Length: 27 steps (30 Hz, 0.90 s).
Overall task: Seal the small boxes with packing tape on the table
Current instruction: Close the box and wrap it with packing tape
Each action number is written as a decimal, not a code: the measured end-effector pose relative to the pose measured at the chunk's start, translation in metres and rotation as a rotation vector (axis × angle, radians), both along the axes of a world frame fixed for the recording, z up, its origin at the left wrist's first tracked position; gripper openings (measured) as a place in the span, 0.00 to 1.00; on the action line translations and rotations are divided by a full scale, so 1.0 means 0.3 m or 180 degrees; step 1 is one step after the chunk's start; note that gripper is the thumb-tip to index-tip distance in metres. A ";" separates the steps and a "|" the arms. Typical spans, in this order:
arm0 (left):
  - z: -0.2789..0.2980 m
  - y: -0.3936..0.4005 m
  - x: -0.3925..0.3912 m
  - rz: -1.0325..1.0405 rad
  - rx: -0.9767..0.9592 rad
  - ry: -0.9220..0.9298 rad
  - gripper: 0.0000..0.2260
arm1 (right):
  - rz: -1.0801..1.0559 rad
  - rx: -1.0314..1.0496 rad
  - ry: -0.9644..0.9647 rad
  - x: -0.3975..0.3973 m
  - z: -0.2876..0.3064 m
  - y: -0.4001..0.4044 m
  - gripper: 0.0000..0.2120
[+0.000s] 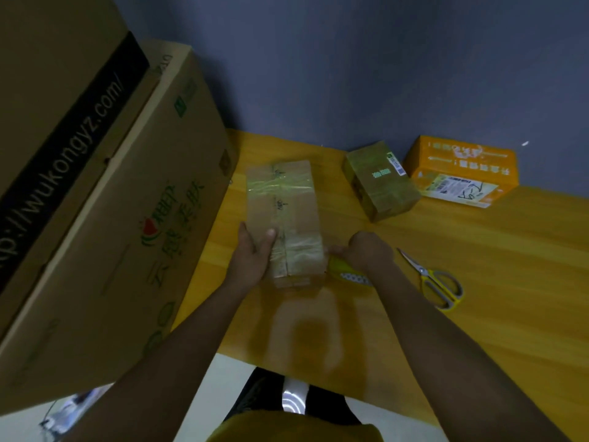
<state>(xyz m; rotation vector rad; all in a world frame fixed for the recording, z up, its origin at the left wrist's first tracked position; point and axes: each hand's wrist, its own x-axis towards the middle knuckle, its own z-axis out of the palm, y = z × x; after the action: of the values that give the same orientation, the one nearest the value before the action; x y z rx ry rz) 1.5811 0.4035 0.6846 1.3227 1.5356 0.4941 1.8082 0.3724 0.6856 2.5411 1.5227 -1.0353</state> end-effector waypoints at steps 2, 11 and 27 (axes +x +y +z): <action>0.014 -0.012 0.018 0.0127 0.0244 0.0275 0.30 | 0.0094 0.0042 -0.0080 0.002 0.009 0.000 0.33; -0.042 0.021 0.076 -0.0215 -0.0491 -0.0511 0.26 | 0.0304 0.0049 -0.0827 0.078 0.211 -0.054 0.30; 0.028 0.095 0.094 -0.2596 0.0788 0.1357 0.24 | 0.0932 0.0350 0.0219 -0.075 0.377 0.076 0.29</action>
<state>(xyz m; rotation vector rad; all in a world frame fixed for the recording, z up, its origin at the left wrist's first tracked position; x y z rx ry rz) 1.6092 0.4320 0.6930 2.1906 1.1211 -0.1373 1.7858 0.3951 0.7989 2.2702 1.9464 -1.0336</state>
